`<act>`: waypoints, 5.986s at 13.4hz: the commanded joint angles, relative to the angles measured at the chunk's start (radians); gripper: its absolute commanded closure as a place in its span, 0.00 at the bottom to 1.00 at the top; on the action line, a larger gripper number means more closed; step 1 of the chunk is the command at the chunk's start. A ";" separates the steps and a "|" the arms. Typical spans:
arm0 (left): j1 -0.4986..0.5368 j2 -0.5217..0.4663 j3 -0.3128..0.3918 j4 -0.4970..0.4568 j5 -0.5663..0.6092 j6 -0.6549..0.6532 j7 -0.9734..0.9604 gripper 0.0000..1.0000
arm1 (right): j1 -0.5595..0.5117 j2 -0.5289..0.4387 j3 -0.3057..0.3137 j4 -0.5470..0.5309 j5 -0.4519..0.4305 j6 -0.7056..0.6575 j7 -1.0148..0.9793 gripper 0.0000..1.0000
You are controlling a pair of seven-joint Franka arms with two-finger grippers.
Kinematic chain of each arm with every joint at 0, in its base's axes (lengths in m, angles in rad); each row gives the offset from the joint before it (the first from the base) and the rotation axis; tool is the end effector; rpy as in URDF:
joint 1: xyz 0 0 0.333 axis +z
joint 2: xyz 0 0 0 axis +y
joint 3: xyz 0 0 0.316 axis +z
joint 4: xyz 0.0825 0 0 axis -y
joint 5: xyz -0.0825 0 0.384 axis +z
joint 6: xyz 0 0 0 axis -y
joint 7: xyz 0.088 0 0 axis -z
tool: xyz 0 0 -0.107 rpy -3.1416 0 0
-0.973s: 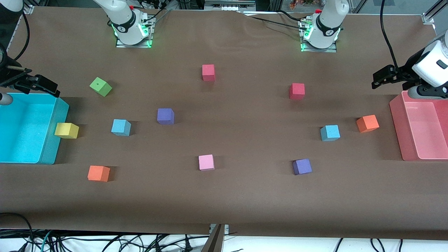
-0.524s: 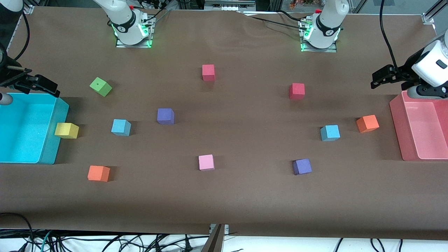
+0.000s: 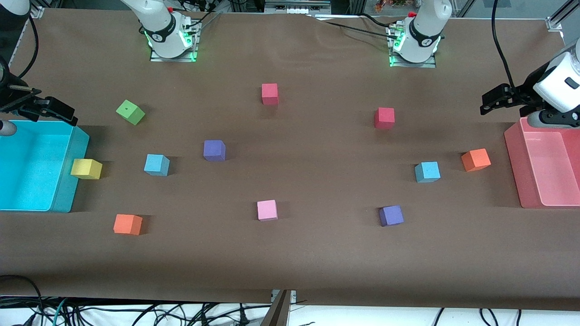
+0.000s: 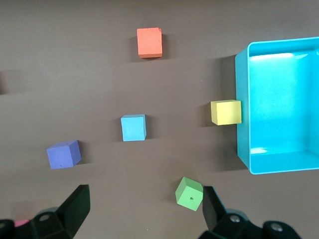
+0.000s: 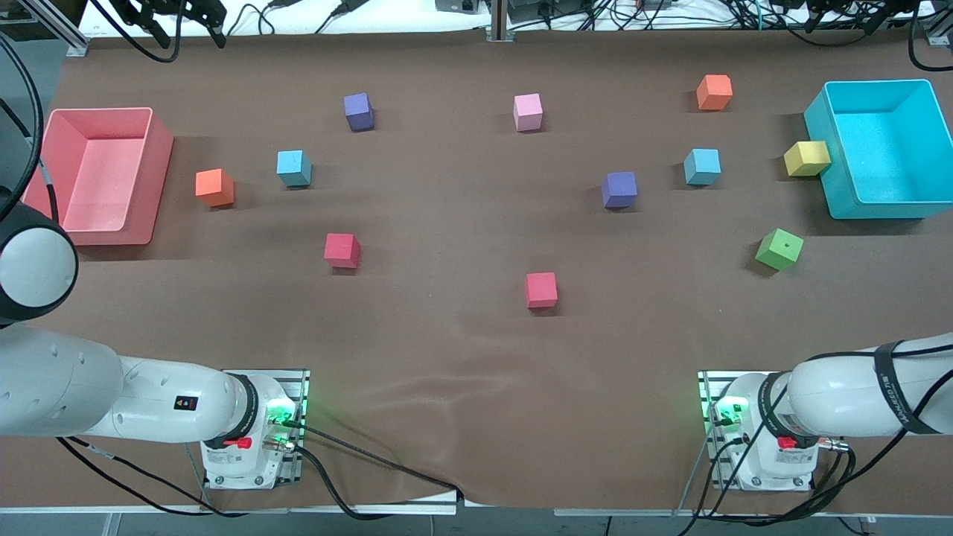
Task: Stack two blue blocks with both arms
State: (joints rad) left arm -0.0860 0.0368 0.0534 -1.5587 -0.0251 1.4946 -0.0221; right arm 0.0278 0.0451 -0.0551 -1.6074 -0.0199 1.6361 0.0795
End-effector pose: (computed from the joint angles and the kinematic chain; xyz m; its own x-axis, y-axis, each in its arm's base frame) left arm 0.5563 -0.0215 0.6035 0.9948 -0.0121 -0.1011 -0.0100 -0.9997 0.0209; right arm 0.5721 -0.0170 0.5875 0.9943 -0.1053 -0.0145 -0.1049 -0.9942 0.0235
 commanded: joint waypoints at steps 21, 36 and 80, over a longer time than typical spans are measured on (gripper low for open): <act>0.002 -0.014 0.003 0.009 -0.007 -0.004 -0.001 0.00 | -0.009 -0.014 0.009 -0.003 -0.009 -0.013 -0.004 0.00; 0.002 -0.011 0.006 0.005 -0.012 -0.004 -0.004 0.00 | 0.077 0.226 0.015 0.003 -0.038 0.094 0.011 0.00; 0.002 -0.003 -0.012 -0.001 -0.013 0.004 -0.012 0.00 | 0.199 0.435 0.115 0.035 0.024 0.167 0.248 1.00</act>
State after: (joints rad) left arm -0.0909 0.0406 0.0411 -1.5611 -0.0252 1.4977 -0.0270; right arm 0.1841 0.4699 0.0350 -1.6663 -0.0093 1.9032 0.2417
